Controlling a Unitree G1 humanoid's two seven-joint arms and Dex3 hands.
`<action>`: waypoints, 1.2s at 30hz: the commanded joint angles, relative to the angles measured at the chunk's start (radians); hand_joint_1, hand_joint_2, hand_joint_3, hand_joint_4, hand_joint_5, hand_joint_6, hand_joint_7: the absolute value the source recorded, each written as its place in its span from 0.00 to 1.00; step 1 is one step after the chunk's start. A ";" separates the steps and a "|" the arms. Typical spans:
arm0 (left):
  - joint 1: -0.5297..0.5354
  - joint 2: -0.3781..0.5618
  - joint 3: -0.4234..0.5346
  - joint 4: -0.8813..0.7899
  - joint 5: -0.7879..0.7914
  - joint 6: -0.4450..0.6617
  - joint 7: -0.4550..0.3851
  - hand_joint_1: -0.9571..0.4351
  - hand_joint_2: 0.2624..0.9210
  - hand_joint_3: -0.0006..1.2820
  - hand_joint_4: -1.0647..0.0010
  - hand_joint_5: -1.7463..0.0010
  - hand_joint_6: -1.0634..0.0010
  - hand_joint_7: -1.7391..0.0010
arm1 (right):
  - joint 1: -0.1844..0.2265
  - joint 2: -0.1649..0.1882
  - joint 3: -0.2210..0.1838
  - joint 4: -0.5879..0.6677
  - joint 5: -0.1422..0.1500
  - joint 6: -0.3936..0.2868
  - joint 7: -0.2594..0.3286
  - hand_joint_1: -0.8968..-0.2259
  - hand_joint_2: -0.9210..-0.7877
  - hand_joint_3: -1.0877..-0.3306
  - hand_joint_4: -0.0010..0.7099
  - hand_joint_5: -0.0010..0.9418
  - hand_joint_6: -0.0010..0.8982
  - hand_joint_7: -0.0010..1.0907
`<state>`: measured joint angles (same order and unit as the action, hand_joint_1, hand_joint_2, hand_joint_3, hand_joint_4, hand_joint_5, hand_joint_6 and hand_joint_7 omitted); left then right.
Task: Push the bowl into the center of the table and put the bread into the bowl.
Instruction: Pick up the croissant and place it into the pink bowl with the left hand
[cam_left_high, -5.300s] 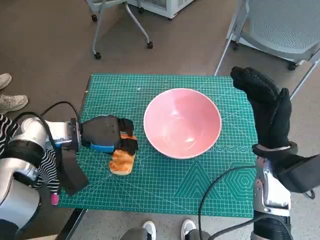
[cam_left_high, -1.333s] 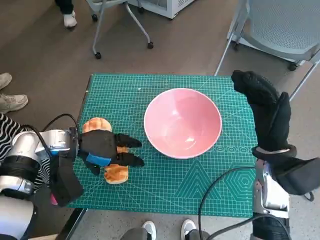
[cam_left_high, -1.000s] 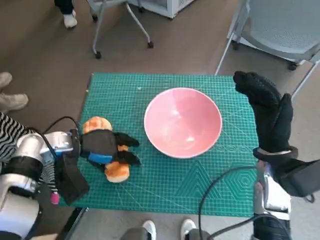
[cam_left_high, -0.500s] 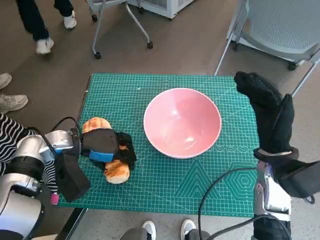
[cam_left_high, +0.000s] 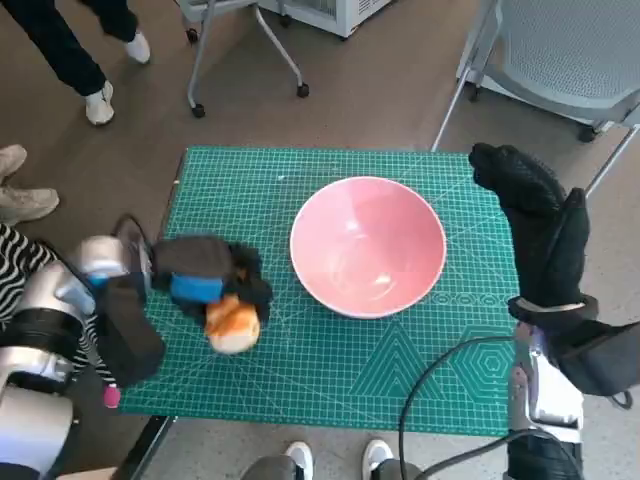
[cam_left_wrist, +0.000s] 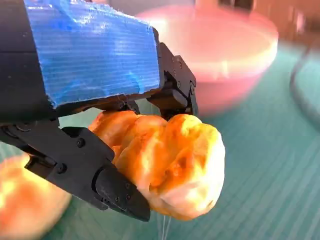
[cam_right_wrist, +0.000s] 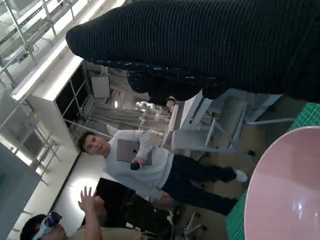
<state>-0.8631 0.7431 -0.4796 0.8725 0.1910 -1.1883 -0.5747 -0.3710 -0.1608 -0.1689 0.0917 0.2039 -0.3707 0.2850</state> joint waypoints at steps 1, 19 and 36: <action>-0.074 0.017 0.101 -0.170 -0.176 0.134 -0.081 0.69 0.98 0.01 0.25 0.46 0.33 0.33 | 0.019 -0.013 -0.014 0.003 0.031 0.026 0.005 0.27 0.00 0.46 0.28 0.00 0.11 0.51; -0.251 -0.293 0.231 -0.255 -0.027 0.412 0.111 0.69 0.95 0.02 0.26 0.42 0.27 0.39 | 0.010 -0.015 -0.014 0.024 0.040 0.012 0.009 0.27 0.00 0.47 0.27 0.00 0.12 0.50; -0.389 -0.469 0.106 0.090 0.272 0.377 0.292 0.69 1.00 0.02 0.31 0.38 0.36 0.34 | 0.030 -0.024 -0.011 0.007 0.038 0.005 0.014 0.27 0.00 0.46 0.27 0.00 0.12 0.49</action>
<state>-1.2146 0.2919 -0.3434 0.9226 0.4029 -0.8102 -0.3404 -0.3698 -0.1777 -0.1794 0.0960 0.2396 -0.3680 0.2921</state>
